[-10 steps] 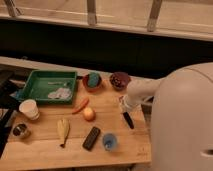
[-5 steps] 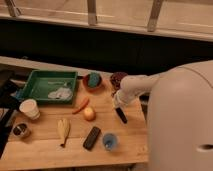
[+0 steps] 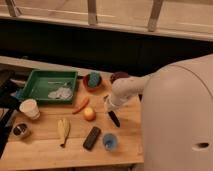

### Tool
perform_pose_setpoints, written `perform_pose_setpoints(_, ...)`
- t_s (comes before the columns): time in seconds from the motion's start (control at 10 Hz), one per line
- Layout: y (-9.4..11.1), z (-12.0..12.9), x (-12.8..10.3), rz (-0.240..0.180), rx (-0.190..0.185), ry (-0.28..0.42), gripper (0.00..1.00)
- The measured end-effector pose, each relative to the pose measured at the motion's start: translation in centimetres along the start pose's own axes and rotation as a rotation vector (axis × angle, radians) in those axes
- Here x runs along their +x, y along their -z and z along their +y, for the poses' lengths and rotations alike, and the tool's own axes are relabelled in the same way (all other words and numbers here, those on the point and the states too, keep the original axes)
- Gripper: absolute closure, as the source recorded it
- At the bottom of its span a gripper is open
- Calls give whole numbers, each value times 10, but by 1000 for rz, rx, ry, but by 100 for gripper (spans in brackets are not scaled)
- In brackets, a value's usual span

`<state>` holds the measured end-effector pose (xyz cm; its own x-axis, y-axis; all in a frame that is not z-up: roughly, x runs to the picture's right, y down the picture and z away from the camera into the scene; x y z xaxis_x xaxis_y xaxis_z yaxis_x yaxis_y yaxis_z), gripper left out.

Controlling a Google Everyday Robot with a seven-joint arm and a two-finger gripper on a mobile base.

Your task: Wipe table surface with brush

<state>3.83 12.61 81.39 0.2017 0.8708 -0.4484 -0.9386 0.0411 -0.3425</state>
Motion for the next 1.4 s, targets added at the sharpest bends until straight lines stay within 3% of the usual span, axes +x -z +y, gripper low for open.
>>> perform_pose_setpoints(0.4, 16, -53, 46, 15, 52, -60, 100)
perform_pose_setpoints(0.6, 20, -69, 50, 11, 56, -70, 100)
perform_pose_setpoints(0.9, 17, -71, 33, -2, 49, -70, 100)
perform_pose_setpoints(1.2, 4, -39, -8, -18, 37, -34, 100)
perform_pose_setpoints(1.4, 1, -27, -27, 15, 8, 15, 100)
